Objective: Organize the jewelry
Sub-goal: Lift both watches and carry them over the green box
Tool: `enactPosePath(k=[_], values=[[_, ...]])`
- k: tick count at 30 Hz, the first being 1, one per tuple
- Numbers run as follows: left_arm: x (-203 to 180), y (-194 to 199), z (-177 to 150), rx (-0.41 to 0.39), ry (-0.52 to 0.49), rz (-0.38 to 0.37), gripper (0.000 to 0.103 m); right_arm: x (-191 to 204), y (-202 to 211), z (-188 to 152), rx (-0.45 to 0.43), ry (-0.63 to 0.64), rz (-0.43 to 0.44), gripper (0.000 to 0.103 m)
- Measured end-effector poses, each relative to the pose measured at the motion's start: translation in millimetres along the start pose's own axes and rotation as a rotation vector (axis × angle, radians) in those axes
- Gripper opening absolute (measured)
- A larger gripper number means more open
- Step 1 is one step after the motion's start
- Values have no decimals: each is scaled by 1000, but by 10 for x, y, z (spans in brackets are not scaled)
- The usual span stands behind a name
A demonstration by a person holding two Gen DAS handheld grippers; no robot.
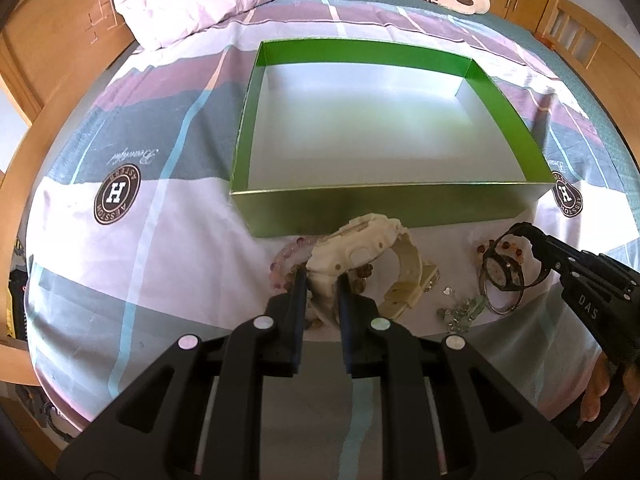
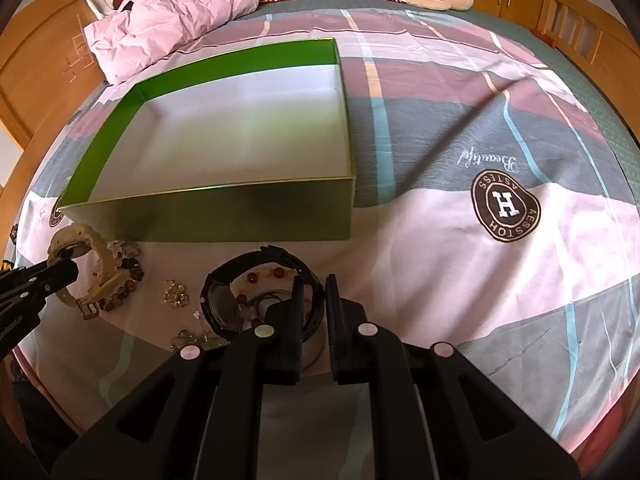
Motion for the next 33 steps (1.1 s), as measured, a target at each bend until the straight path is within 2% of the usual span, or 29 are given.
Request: enactPosePath(k=[11, 17, 23, 33], values=[[-16, 19, 0, -20, -17, 22, 15, 74, 21, -11, -19, 21, 11, 11], [-7, 134, 52, -76, -12, 25, 15, 172, 170, 60, -93, 39, 48, 11], [24, 241, 119, -128, 7, 18, 15, 231, 396, 155, -208, 44, 83, 11], [7, 212, 112, -119, 2, 23, 15, 217, 375, 161, -200, 32, 86, 11]])
Point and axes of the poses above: each gripper's, at about its wrist camera, not at the fingertips, and y roughly against the way its jaws point, x to its left, z to its top, the point moved 6 cm from there along -y, roughly the way its jaws point, and after that the axes turned 3 degrees about y, right-handed, at the moved point
